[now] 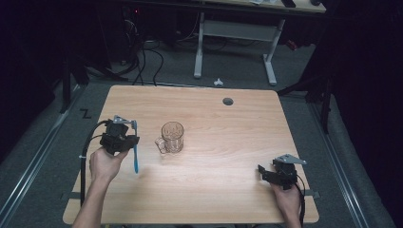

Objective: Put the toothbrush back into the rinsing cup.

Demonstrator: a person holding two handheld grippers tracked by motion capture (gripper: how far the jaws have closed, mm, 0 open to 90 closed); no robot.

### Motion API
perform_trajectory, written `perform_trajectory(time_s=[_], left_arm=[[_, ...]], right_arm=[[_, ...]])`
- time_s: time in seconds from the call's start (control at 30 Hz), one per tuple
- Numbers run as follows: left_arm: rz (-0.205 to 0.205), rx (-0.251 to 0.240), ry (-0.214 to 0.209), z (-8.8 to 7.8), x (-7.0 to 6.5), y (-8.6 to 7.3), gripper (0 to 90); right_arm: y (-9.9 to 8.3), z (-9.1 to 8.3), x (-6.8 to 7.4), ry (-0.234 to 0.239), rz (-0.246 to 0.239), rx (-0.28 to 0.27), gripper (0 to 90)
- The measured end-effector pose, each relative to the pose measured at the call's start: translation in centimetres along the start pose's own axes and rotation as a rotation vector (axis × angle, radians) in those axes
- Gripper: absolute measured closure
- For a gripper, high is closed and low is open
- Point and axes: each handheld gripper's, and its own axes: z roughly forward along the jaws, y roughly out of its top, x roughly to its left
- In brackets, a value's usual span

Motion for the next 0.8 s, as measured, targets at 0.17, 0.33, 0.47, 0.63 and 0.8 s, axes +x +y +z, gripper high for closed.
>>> perform_trajectory(time_s=[0.17, 0.33, 0.47, 0.63, 0.8], left_arm=[[-0.006, -0.009, 0.004, -0.2, 0.1, -0.1, 80.2], [-0.008, -0.024, 0.002, -0.4, 0.0, 0.0, 80.2], [-0.014, -0.060, -0.005, -1.0, -0.2, 0.3, 80.2], [-0.011, -0.086, -0.012, -1.5, -0.5, 0.6, 80.2], [0.001, -0.118, -0.015, -2.0, -1.0, 1.2, 80.3]], right_arm=[[0.0, 0.0, 0.0, 0.002, 0.001, 0.000, 30.0], [0.0, 0.0, 0.0, 0.003, 0.001, 0.000, 30.0], [0.0, 0.0, 0.0, 0.003, 0.001, 0.000, 30.0], [0.0, 0.0, 0.0, 0.002, 0.000, 0.000, 30.0], [0.0, 0.0, 0.0, 0.002, 0.000, 0.000, 30.0]])
